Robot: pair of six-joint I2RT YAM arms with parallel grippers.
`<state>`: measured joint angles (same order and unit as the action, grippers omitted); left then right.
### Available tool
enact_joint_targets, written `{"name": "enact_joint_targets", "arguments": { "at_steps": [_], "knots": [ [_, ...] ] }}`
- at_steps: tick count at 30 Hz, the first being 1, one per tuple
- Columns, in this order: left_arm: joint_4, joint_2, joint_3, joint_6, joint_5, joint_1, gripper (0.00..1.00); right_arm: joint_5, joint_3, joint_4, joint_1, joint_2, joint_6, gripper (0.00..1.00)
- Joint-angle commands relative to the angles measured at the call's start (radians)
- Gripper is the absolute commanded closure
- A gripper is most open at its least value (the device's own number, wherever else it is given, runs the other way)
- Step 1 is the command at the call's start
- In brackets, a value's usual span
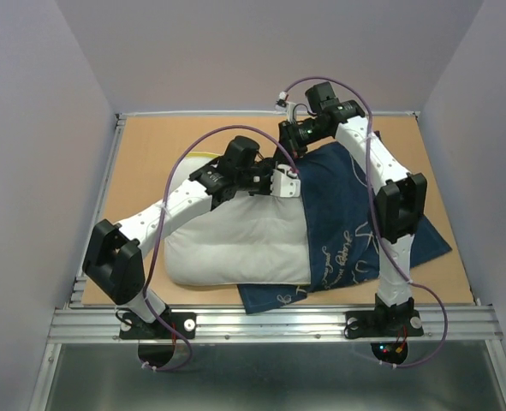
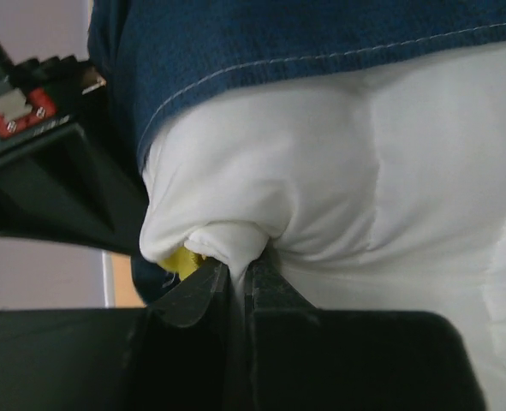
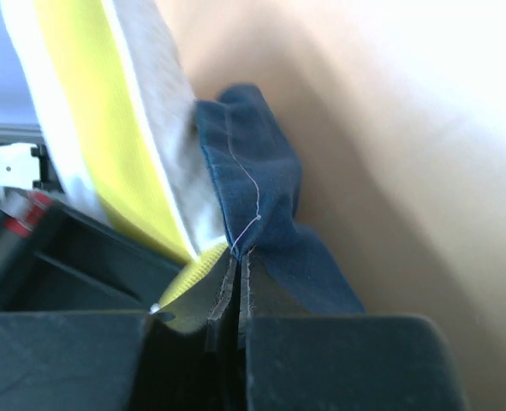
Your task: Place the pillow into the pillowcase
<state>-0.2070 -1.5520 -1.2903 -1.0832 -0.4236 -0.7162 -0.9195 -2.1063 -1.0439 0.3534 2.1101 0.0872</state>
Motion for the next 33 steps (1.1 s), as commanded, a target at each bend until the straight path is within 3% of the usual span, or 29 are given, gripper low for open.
{"name": "enact_joint_targets", "arguments": {
  "at_steps": [1, 11, 12, 16, 19, 23, 27, 30, 33],
  "knots": [
    [0.201, -0.007, -0.064, -0.009, -0.075, -0.057, 1.0, -0.088, -0.121, 0.137, 0.091, -0.029, -0.125, 0.99],
    [0.202, 0.125, 0.087, -0.009, -0.075, -0.06, 1.0, 0.108, 0.025, 0.104, 0.073, -0.127, 0.031, 1.0],
    [0.202, 0.15, 0.1, -0.064, -0.101, -0.06, 1.0, 0.134, 0.032, 0.098, 0.062, -0.143, 0.042, 1.0],
    [0.259, 0.155, 0.131, 0.0, -0.084, -0.072, 1.0, 0.093, -0.017, 0.094, 0.056, -0.144, 0.02, 1.0],
    [0.342, 0.115, 0.115, 0.042, -0.076, -0.094, 1.0, -0.017, -0.066, 0.136, 0.07, -0.101, -0.104, 0.99],
    [0.443, 0.073, 0.1, 0.057, -0.049, -0.121, 1.0, -0.03, -0.019, 0.357, 0.143, -0.098, -0.291, 0.99],
    [0.524, 0.066, 0.124, 0.066, -0.021, -0.129, 1.0, 0.027, 0.084, 0.591, 0.188, -0.125, -0.564, 0.99],
    [0.566, 0.082, 0.183, 0.048, 0.017, -0.124, 1.0, 0.1, 0.1, 0.662, 0.187, -0.128, -0.648, 0.99],
    [0.572, 0.072, 0.221, 0.067, 0.025, -0.073, 1.0, 0.259, 0.092, 0.696, 0.187, -0.11, -0.62, 1.0]
  ]
}}
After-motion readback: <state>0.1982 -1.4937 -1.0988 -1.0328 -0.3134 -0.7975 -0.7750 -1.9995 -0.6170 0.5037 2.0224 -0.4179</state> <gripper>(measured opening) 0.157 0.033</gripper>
